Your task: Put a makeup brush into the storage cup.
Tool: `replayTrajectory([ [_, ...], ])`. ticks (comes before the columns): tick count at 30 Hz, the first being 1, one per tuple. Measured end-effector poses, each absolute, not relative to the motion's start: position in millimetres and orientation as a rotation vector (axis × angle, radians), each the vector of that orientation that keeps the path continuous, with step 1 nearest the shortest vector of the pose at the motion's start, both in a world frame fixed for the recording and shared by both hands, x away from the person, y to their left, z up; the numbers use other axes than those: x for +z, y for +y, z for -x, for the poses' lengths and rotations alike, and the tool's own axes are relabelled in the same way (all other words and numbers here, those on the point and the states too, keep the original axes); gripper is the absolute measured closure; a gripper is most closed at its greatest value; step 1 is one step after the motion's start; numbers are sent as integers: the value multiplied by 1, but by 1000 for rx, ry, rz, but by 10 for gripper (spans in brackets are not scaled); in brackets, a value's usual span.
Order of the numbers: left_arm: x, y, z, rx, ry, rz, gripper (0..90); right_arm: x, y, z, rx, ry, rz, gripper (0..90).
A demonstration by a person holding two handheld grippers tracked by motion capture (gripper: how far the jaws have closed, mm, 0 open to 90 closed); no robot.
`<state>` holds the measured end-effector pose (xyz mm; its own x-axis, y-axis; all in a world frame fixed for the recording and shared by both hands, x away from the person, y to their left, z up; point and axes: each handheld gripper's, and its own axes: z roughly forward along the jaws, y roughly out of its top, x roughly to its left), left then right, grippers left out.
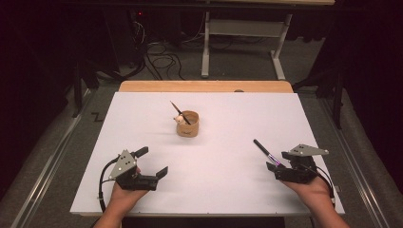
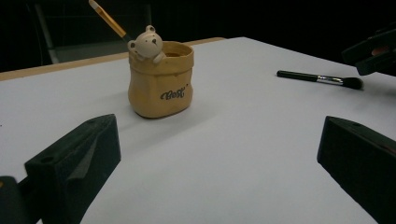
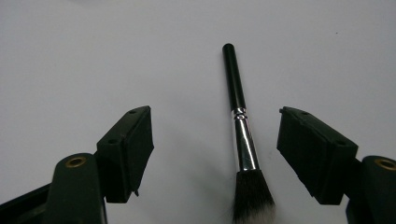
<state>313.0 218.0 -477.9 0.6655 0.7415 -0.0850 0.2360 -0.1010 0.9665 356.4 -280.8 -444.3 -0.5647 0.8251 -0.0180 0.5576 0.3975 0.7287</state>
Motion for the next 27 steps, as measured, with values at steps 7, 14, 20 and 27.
replayTrajectory([
  [7, -482, 221, -314, 500, 814, -1667, 3, -450, -284, -360, 1015, 2270, -1243, 251],
  [14, -480, 226, -312, 511, 825, -1633, 3, -451, -284, -362, 1005, 2267, -1239, 154],
  [20, -480, 223, -314, 505, 831, -1631, 3, -448, -285, -366, 959, 2281, -1228, 150],
  [27, -481, 224, -314, 505, 830, -1635, 3, -451, -282, -375, 913, 2310, -1234, 165],
])
